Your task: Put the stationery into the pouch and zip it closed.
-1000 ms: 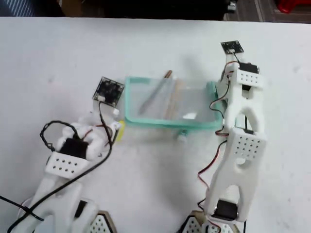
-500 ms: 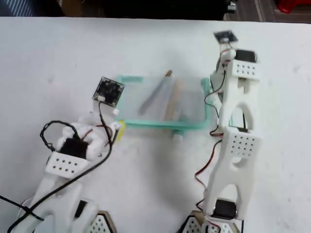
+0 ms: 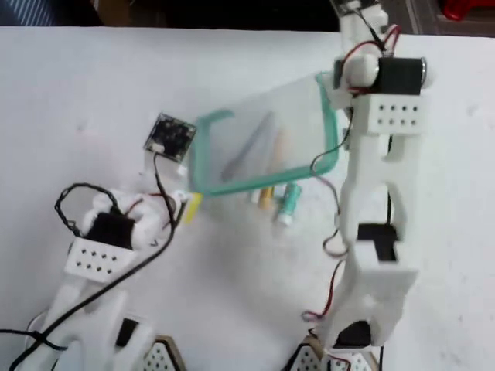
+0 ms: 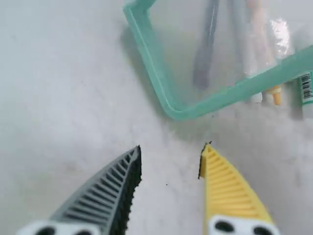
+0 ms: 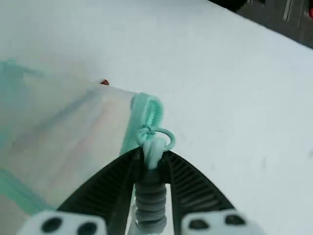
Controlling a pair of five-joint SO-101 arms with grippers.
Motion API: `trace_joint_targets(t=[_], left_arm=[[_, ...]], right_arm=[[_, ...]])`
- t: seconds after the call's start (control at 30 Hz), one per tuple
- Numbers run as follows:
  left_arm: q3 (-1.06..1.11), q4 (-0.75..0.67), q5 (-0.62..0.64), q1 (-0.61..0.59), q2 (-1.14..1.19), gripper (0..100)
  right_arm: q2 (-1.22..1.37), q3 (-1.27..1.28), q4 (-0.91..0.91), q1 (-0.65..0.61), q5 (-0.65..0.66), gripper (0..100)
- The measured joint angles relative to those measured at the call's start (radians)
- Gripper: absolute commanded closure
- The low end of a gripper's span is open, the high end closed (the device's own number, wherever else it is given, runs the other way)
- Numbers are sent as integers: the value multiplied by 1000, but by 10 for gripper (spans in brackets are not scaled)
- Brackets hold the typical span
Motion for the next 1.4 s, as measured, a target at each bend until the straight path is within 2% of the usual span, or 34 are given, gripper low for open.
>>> trace_joint_targets(t=[0.3, 0.5, 0.7, 0.87, 0.97, 1.07, 1.27, 1.4], left_arm=[[-101, 172, 0, 130, -20, 782], [-61, 213, 0, 242, -259, 782], [129, 147, 0, 307, -552, 782], [158, 141, 0, 394, -723, 782], [150, 141, -8, 468, -755, 782], [133, 141, -11, 488, -743, 782], [106, 87, -14, 560, -723, 782], [101, 101, -40, 577, -736, 782]], right_arm=[[-407, 345, 0, -281, 0, 981], [-598, 427, 0, -439, 0, 981], [-715, 427, 0, -482, 0, 981], [-720, 428, -25, -491, -51, 982], [-720, 428, -61, -488, -150, 982], [-720, 428, -58, -512, -180, 982], [-720, 428, -6, -678, -95, 982], [-720, 428, -2, -677, -69, 982]])
